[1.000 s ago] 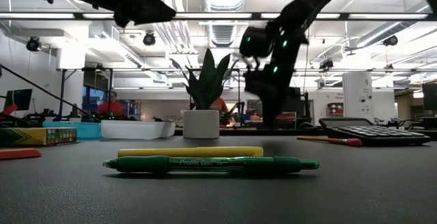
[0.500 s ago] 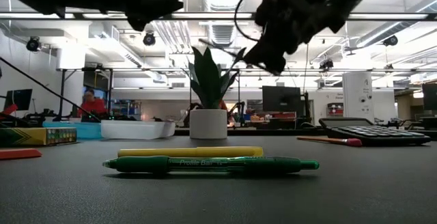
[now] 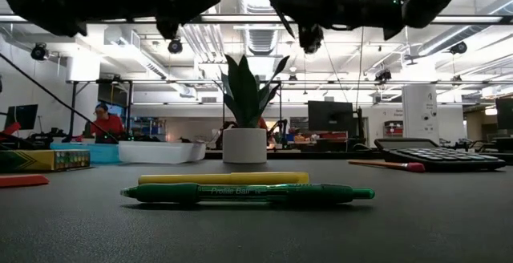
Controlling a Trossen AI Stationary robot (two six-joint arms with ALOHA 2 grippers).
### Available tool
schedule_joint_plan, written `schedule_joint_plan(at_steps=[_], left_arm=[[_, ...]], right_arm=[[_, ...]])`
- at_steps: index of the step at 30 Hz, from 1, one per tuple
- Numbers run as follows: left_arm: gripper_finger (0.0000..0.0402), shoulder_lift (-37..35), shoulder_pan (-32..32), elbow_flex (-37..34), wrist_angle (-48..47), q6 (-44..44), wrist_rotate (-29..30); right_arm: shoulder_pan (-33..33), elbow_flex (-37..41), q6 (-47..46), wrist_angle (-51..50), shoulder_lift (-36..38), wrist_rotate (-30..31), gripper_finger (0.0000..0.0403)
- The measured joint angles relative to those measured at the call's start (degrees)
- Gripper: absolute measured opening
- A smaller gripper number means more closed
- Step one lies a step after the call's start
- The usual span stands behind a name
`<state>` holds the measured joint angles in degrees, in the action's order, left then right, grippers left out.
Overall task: Pack school essentials
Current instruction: Put the dark blue pencil into the blue supply box
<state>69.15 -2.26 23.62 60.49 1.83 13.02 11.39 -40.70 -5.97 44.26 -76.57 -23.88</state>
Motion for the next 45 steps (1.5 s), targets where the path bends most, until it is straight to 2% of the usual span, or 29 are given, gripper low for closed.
schedule_joint_plan(at_steps=[7,11,20,22,25,28,30,45], left_arm=[[0.0143,8.7,0.0,0.2,15.5,-1.4,-2.1],[0.0143,12.8,0.0,1.8,18.7,-1.6,-2.1],[0.0142,17.6,0.8,6.0,18.7,-3.0,-2.1],[0.0131,17.8,0.8,6.2,18.7,-2.7,-2.3],[0.0091,17.5,0.8,6.0,18.5,-2.6,-2.3],[0.0029,17.1,0.9,5.9,18.5,-2.6,-2.3],[0.0012,17.1,0.9,5.9,18.5,-2.9,-2.3],[0.0002,17.0,0.9,6.0,16.6,-3.2,-0.5]], right_arm=[[0.0,-1.4,-0.6,5.9,-5.4,0.1,0.0012],[-0.3,-3.0,-0.5,6.0,-7.7,0.0,0.0012],[-0.8,-4.9,-0.1,6.0,-9.6,-0.2,0.0012],[-0.8,-4.9,0.0,6.1,-9.6,-0.2,0.0012],[-0.8,-4.9,0.2,5.8,-9.6,-0.1,0.0012],[-0.8,-4.9,0.5,5.8,-9.6,0.0,0.0012],[-0.8,-4.9,0.6,5.8,-9.6,0.2,0.0013],[-0.6,-4.9,-0.4,5.1,-8.7,2.5,0.0094]])
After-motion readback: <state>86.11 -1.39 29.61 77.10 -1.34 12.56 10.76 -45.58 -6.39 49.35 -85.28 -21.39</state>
